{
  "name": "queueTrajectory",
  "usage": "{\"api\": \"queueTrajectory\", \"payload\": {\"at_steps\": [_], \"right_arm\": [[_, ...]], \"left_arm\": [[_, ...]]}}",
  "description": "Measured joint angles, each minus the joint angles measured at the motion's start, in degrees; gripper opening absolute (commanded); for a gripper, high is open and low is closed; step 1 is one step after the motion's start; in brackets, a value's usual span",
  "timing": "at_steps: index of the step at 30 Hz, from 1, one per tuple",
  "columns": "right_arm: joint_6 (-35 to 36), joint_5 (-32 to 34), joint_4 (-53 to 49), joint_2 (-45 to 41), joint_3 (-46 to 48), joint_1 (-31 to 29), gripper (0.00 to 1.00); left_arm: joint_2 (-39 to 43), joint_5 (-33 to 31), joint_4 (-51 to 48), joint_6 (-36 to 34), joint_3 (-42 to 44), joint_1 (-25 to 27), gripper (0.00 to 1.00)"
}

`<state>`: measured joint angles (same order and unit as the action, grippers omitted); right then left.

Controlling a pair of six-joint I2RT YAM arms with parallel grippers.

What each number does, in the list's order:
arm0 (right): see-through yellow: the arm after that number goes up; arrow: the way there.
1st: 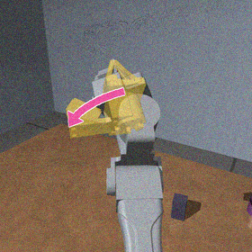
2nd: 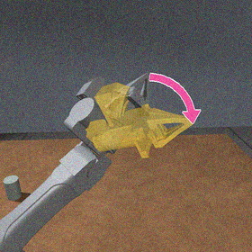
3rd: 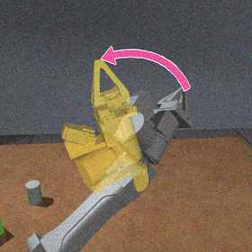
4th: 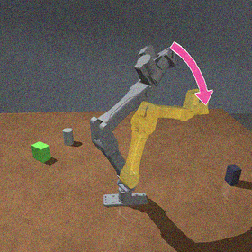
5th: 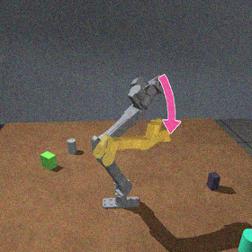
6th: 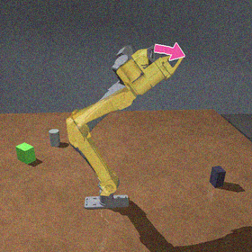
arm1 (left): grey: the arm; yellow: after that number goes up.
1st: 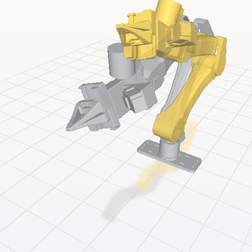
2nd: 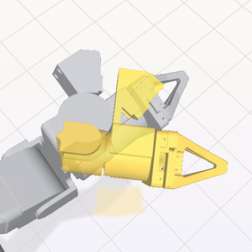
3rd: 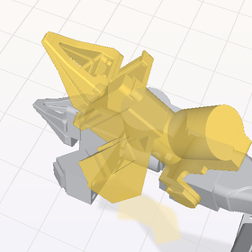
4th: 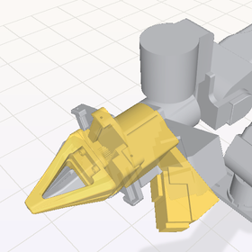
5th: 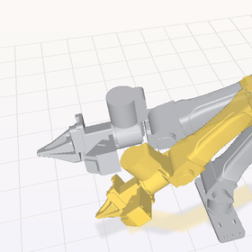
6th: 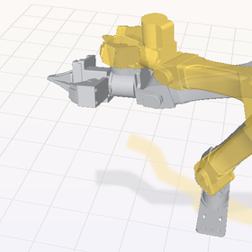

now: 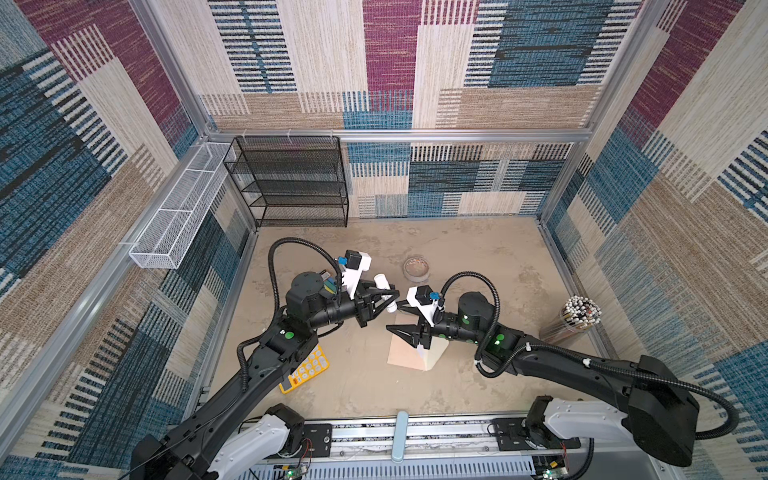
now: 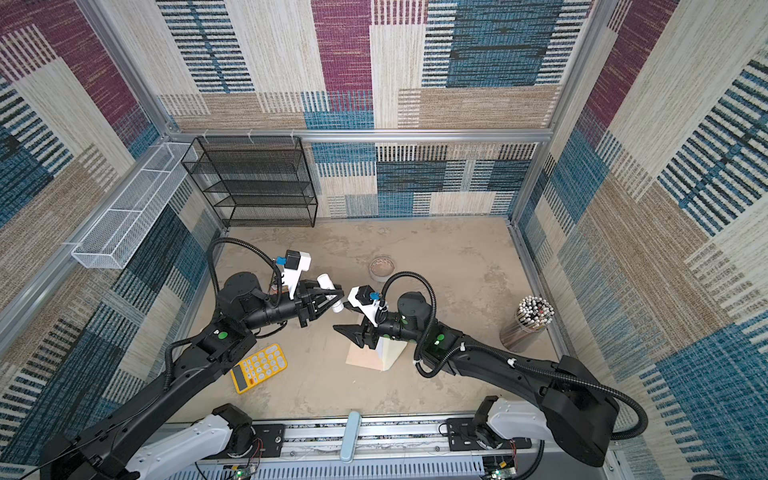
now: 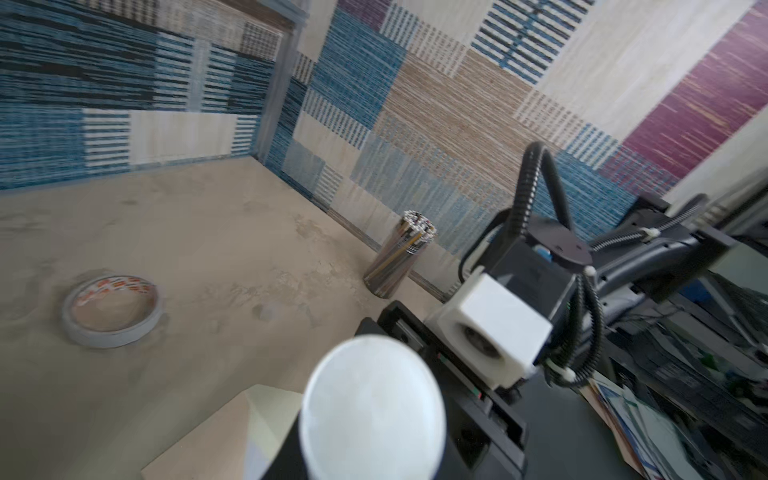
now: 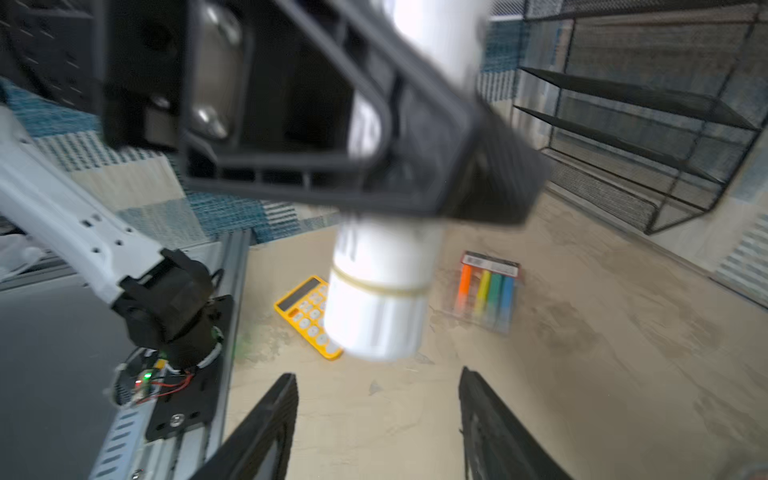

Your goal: Place the letter into the envelope and seal it

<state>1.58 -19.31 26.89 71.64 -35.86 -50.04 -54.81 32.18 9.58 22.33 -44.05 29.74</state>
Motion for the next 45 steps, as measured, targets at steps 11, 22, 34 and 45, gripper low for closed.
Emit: {"api": "queueTrajectory", "payload": {"at_steps": [11, 22, 34, 45], "right_arm": [[2.69, 25.99, 14.16, 10.49, -2.40, -7.37, 0.70], [4.94, 34.56, 17.46, 15.39, -7.61, -8.50, 0.54], [6.01, 35.45, 17.86, 16.13, -8.15, -8.50, 0.44], [6.21, 36.22, 17.86, 16.52, -8.37, -8.55, 0.30]], "left_arm": [[-2.84, -26.29, -4.39, -0.39, -2.97, 4.74, 0.00], [-5.40, -32.44, -4.70, -0.44, -4.17, 7.91, 0.00], [-6.62, -33.20, -4.70, -0.42, -4.17, 8.57, 0.00], [-6.73, -33.18, -4.63, -0.39, -4.17, 8.90, 0.00]]}}
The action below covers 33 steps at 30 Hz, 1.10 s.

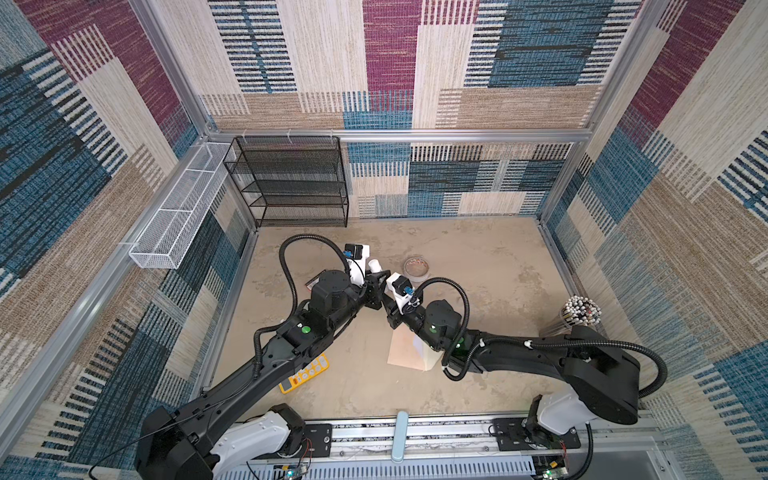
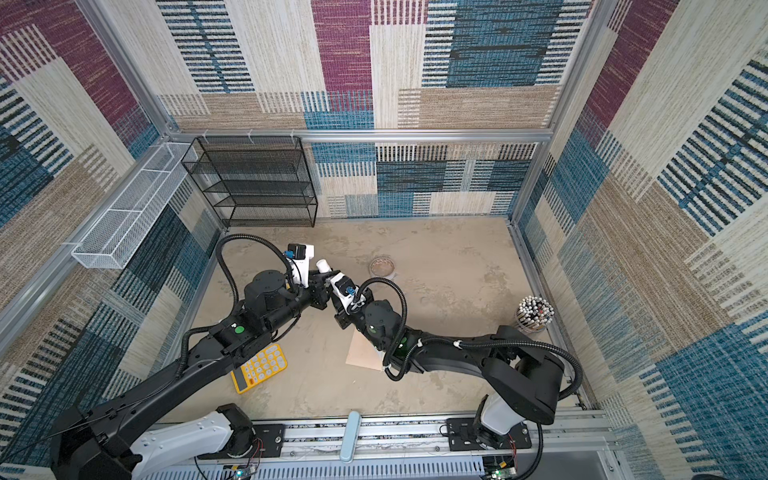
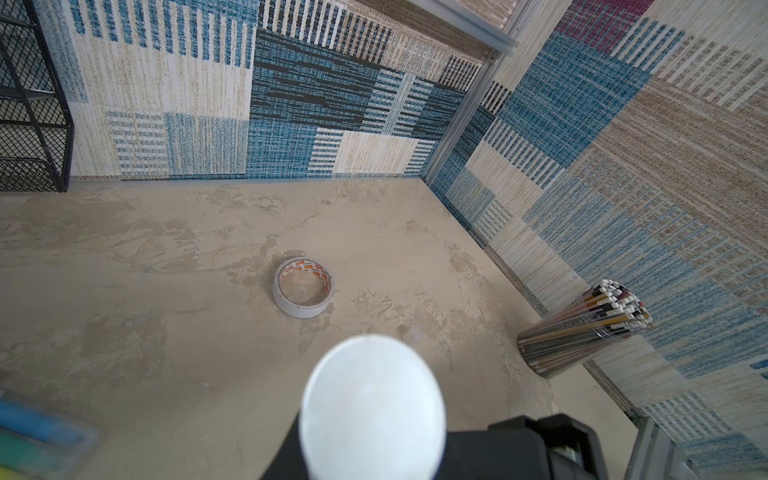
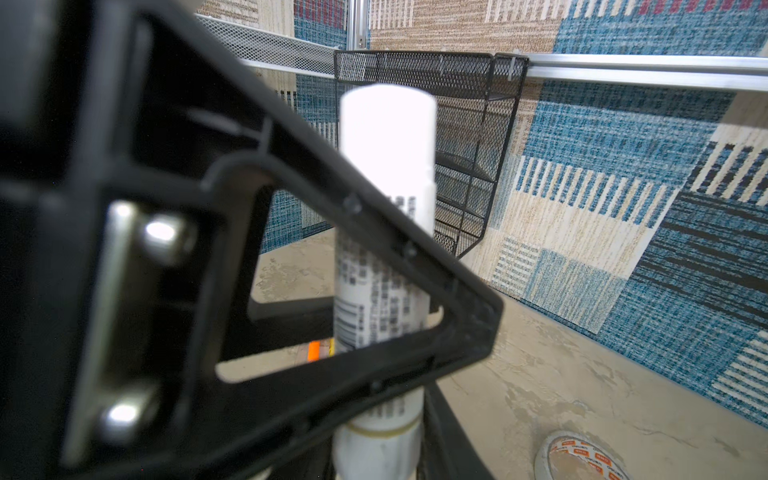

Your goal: Place the letter into the envelope and seal it

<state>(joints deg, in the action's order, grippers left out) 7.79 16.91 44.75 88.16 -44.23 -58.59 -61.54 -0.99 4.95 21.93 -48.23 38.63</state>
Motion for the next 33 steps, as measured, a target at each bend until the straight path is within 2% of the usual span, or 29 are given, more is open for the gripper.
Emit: {"api": "queueTrajectory", "payload": {"at_steps": [11, 16, 21, 23, 28, 33], "right_arm": [[-0.11, -0.33, -3.56, -2.34, 0.26, 0.04, 0.20], [-1.79, -2.40, -8.35, -6.82, 1.49, 0.17, 0.15], [-3.50, -6.99, -14.34, -12.02, 3.30, 0.59, 0.10], [-4.76, -11.19, -16.50, -14.97, 4.52, 1.40, 0.07], [-8.55, -25.31, -20.13, -23.02, 6.86, 3.96, 0.08], [-12.44, -39.89, -22.23, -26.95, 7.45, 7.58, 0.07]], "left_arm": [[-0.50, 1.86, 3.58, 0.24, 1.51, 0.00, 0.00], [-0.72, 7.43, 5.09, 0.22, 1.79, -0.68, 0.00], [-0.70, 18.78, 7.50, 0.94, 3.50, -3.39, 0.00], [-0.59, 25.09, 8.63, 1.70, 4.22, -4.72, 0.00], [1.25, 38.53, 10.73, 1.75, 4.50, -5.77, 0.00], [1.92, 47.84, 11.67, 1.20, 3.82, -5.77, 0.00]]}}
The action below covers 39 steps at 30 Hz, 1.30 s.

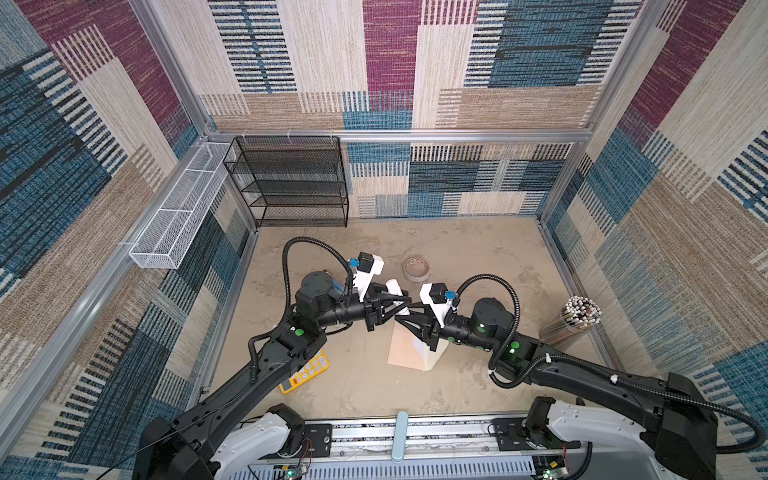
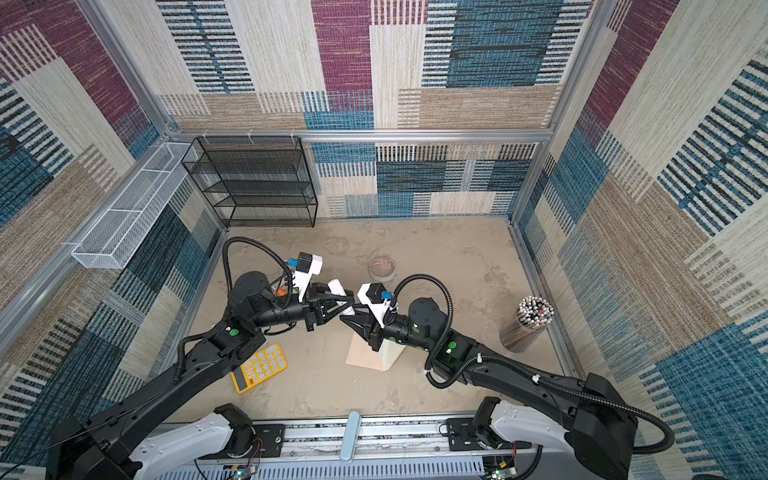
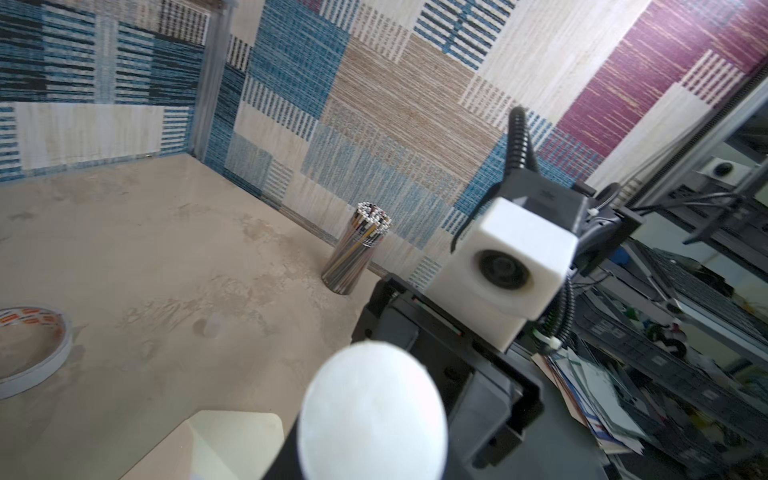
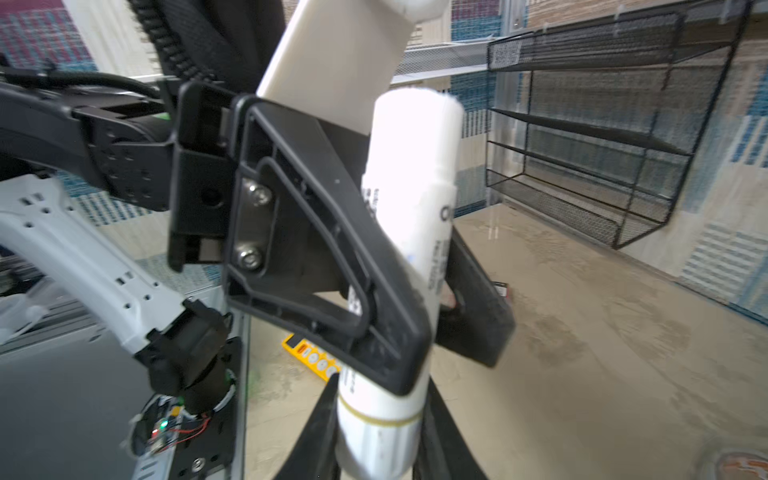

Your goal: Place the letter into the envelope and seal it

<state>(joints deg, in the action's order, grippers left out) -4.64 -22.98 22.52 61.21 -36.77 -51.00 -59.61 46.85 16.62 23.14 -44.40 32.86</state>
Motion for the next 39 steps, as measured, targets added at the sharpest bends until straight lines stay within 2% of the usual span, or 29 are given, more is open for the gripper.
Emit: {"api": "queueTrajectory", "payload": {"at_steps": [5, 11, 16, 17, 19, 21, 26, 33, 39], "right_arm": [[-3.10, -10.73, -0.11, 0.09, 0.42, 3.26, 0.09], [-3.65, -15.04, 0.28, 1.14, 0.52, 4.26, 0.15], [-0.96, -14.95, 0.31, 1.27, 0.92, 4.28, 0.55], [0.28, -14.64, 0.33, 1.11, 1.27, 4.42, 0.59], [2.25, -11.34, 0.59, 0.79, 2.58, 4.48, 0.62], [3.65, -7.89, 2.05, 0.04, 5.25, 4.48, 0.63], [5.92, 3.82, 13.68, -3.65, 17.14, 3.26, 0.68], [10.95, 17.77, 30.47, -1.01, 19.80, -1.33, 0.74], [12.90, 24.63, 39.54, 7.08, 18.34, -1.79, 0.77]], "left_arm": [[-0.09, 4.48, -1.03, -0.57, -0.13, 0.00, 0.00], [0.35, 5.57, -2.80, -0.85, -0.07, 0.00, 0.00], [0.83, 4.20, -4.48, -1.18, -0.07, -0.17, 0.00], [1.01, 2.80, -4.98, -1.16, -0.07, -0.42, 0.00], [1.27, -1.38, -5.79, -0.98, -0.09, -0.72, 0.00], [1.05, -4.87, -7.43, -0.50, -0.74, -0.85, 0.06], [-2.75, -13.11, -7.87, 5.35, -3.52, -2.89, 0.05], [-9.18, -16.63, -4.92, 17.97, -4.28, -3.10, 0.02], [-12.28, -16.50, -0.02, 27.78, -2.93, -3.06, 0.02]]}}
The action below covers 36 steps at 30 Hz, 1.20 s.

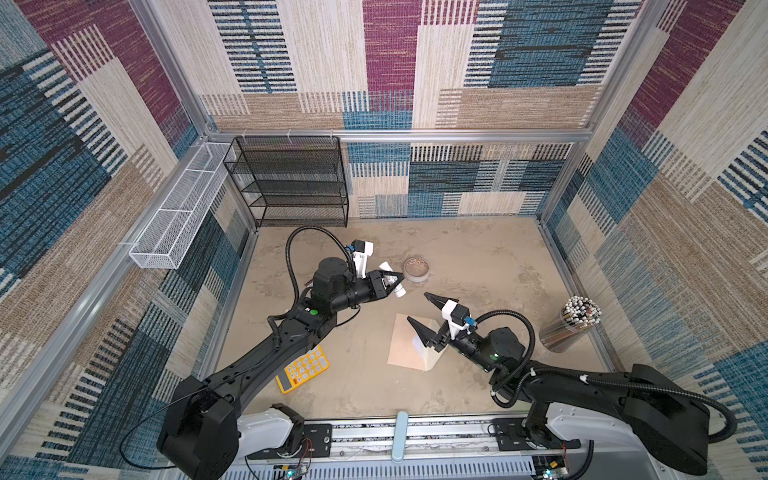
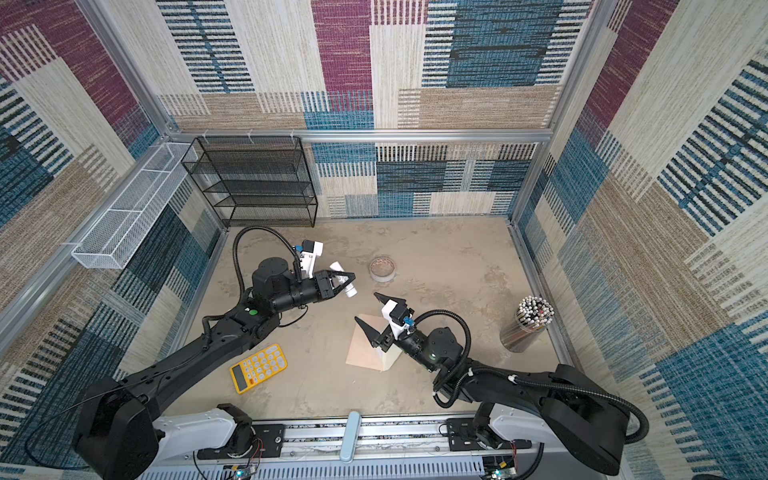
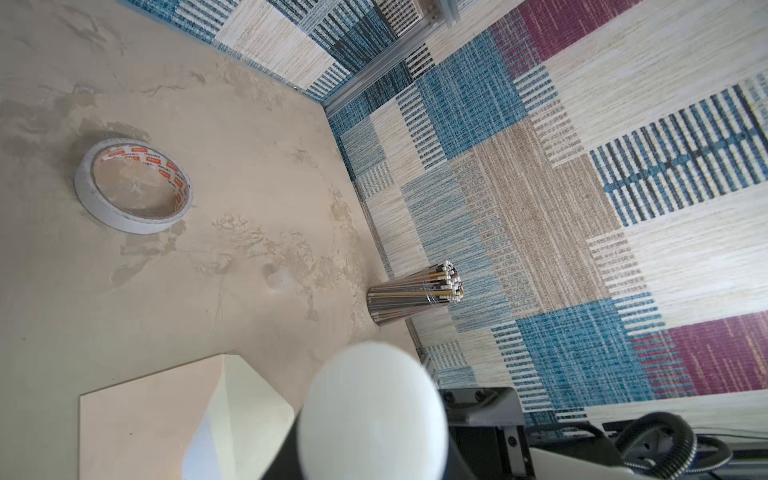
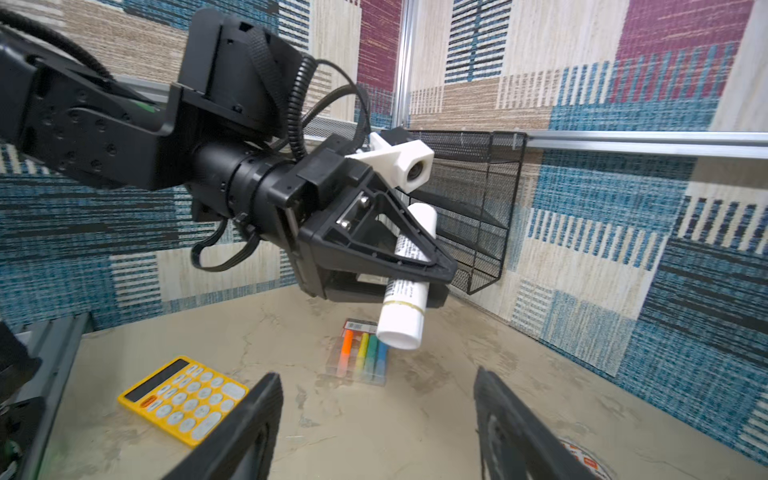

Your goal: Place the letter into the envelope and seal it

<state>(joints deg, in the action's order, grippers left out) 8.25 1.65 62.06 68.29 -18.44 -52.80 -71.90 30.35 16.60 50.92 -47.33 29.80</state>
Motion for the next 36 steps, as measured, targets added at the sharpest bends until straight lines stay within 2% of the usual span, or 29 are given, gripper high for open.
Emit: {"api": "queueTrajectory", "payload": {"at_steps": [5, 15, 25, 33, 36], "right_arm": [[0.37, 2.25, 6.14, 7.15, -1.84, -0.02, 0.76], [-1.20, 4.59, 11.28, 15.02, -7.34, -0.02, 0.68], [-4.15, 5.86, 11.17, 21.35, -12.70, 0.46, 0.56], [-4.81, 5.42, 10.86, 22.56, -14.56, 0.81, 0.45], [-4.76, 5.09, 10.40, 22.95, -15.17, 1.01, 0.36]], "left_arm": [[-0.42, 0.07, 3.54, 5.01, 1.09, 0.00, 0.02], [-0.83, 0.52, 8.39, 9.51, 3.10, 0.22, 0.03], [-0.11, 0.50, 10.16, 10.84, 4.11, 0.63, 0.02], [-0.13, 0.46, 10.38, 11.43, 4.15, 0.48, 0.02], [-0.68, 0.50, 10.62, 11.91, 4.04, 0.44, 0.01]]}}
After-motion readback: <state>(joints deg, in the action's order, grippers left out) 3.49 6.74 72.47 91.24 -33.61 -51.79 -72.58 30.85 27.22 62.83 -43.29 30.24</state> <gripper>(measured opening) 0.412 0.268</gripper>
